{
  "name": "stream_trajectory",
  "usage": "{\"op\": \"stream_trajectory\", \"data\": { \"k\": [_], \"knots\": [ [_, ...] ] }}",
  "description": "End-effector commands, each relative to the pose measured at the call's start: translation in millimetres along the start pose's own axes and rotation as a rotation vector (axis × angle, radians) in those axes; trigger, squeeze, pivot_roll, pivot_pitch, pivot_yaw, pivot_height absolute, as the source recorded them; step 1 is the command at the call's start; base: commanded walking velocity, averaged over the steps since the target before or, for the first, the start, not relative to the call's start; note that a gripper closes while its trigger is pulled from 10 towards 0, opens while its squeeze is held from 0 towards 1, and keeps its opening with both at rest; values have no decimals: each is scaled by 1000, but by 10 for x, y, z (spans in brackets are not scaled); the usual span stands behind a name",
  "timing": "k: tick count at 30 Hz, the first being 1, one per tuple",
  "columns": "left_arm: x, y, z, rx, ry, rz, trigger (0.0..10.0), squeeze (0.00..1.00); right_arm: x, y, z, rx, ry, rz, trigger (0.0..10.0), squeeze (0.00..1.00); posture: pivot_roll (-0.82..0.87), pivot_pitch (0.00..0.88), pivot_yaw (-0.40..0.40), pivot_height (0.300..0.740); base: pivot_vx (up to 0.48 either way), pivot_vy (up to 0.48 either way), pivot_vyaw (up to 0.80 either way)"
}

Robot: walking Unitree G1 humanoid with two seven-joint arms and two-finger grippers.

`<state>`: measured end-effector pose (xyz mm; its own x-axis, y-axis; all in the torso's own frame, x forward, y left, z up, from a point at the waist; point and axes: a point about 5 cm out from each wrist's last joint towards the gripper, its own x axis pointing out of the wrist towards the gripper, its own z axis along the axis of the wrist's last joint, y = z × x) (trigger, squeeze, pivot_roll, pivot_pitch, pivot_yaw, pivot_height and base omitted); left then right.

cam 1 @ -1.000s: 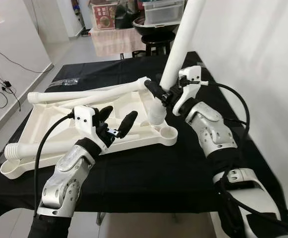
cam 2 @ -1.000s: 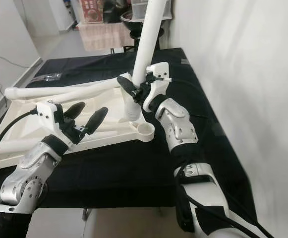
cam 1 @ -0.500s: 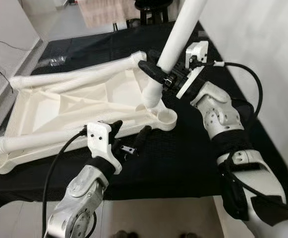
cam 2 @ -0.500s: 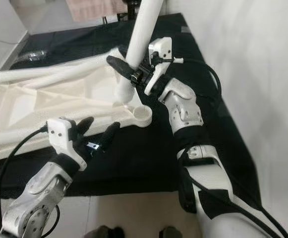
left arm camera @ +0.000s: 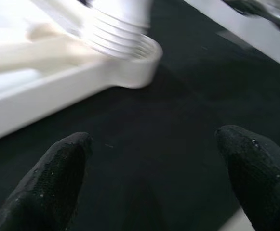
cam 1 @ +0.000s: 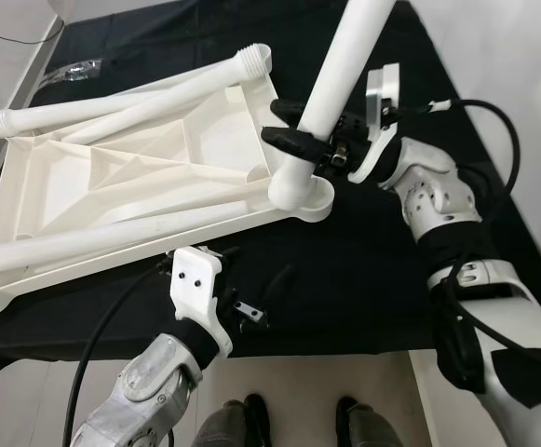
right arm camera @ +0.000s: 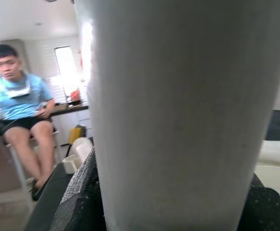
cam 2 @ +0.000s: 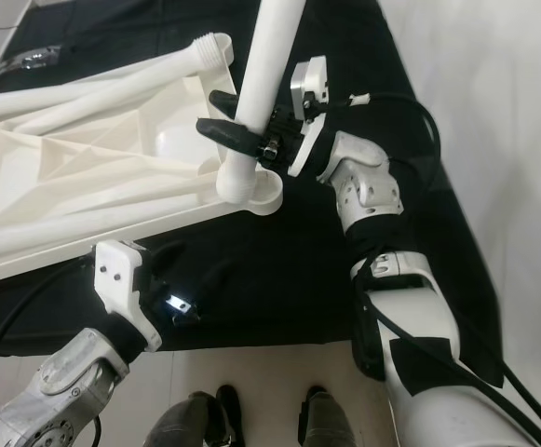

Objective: Building children table

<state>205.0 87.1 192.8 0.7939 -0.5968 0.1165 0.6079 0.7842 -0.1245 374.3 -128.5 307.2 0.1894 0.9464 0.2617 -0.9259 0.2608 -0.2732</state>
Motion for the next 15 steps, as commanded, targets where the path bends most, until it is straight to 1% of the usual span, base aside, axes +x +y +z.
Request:
{"op": "stream_trajectory", "data": {
  "k": [1, 3, 4, 6, 7, 9, 12, 15],
  "knots": [
    [-44, -18, -42, 5, 39, -11, 10000, 0, 11, 19, -46, 5, 18, 28, 10000, 0, 66, 396, 144, 740, 0, 0, 0],
    [-49, -24, -39, 6, 42, -10, 10000, 0, -6, 11, -33, -1, 22, 34, 10000, 0, 66, 396, 144, 740, 0, 0, 0],
    [-53, -26, -40, 6, 45, -9, 10000, 0, -38, -8, -8, -7, 28, 33, 10000, 0, 63, 397, 142, 740, 0, 0, 0],
    [-57, -29, -34, 5, 51, -6, 10000, 0, -124, -26, 34, -17, 59, 68, 10000, 0, 59, 397, 140, 740, 0, 0, 0],
    [-57, -29, -34, 5, 51, -6, 10000, 0, -124, -26, 34, -17, 59, 68, 10000, 0, 59, 397, 140, 740, 0, 0, 0],
    [-56, -30, -29, 8, 53, -5, 10000, 0, -182, -7, 34, -19, 104, 124, 10000, 0, 54, 396, 136, 740, 0, 0, 0],
    [-52, -25, -23, 9, 56, -4, 10000, 0, -210, 58, -56, -44, 209, 202, 10000, 0, 50, 395, 135, 740, 0, 0, 0],
    [-39, -22, -19, 14, 56, -5, 10000, 0, -202, 152, -177, -91, 339, 303, 10000, 0, 39, 392, 130, 740, 0, 0, 0]
  ]
}}
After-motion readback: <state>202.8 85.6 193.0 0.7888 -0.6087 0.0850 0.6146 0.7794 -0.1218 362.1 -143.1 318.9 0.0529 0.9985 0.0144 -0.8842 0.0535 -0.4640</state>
